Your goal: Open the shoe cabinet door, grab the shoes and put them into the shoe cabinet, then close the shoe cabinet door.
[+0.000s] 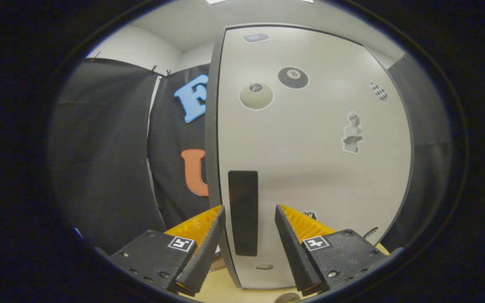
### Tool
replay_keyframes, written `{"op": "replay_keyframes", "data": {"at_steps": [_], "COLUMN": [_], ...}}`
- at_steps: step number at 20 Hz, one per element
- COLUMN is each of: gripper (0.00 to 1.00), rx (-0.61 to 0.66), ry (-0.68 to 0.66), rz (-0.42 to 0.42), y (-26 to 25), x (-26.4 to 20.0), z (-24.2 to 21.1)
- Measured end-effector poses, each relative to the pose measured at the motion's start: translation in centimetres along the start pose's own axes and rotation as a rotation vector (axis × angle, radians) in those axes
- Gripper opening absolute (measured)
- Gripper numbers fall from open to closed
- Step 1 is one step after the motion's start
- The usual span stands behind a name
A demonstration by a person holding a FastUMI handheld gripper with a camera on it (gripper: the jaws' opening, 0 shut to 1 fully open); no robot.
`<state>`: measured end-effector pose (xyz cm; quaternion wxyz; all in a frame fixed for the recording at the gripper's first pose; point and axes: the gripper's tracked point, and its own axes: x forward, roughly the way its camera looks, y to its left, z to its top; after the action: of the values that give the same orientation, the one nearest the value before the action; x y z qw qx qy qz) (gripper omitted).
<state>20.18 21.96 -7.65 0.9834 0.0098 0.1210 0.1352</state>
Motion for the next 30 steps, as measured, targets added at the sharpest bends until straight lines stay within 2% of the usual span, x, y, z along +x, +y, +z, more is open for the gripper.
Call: {"op": "replay_keyframes", "data": {"at_steps": [1,3,5,8,12,18,30], "gripper": [0.80,0.69,0.62,0.31,0.28,0.26,0.25], "rx": [0.006,0.020,-0.028,-0.028,-0.055,-0.060,-0.057], "ry": [0.020,0.018,0.029,0.048,0.038,0.040,0.062], "rz": [-0.019,-0.036,-0.027,-0.044,-0.007,0.160,0.255], "y": [-0.1,-0.1,0.2,0.2,0.2,0.1,-2.0], "x": [0.6,1.0,1.0,1.0,-0.2,-5.7,-11.0], "z": [-0.4,-0.5,-0.7,-1.1,-1.3,-1.3,-1.3]}}
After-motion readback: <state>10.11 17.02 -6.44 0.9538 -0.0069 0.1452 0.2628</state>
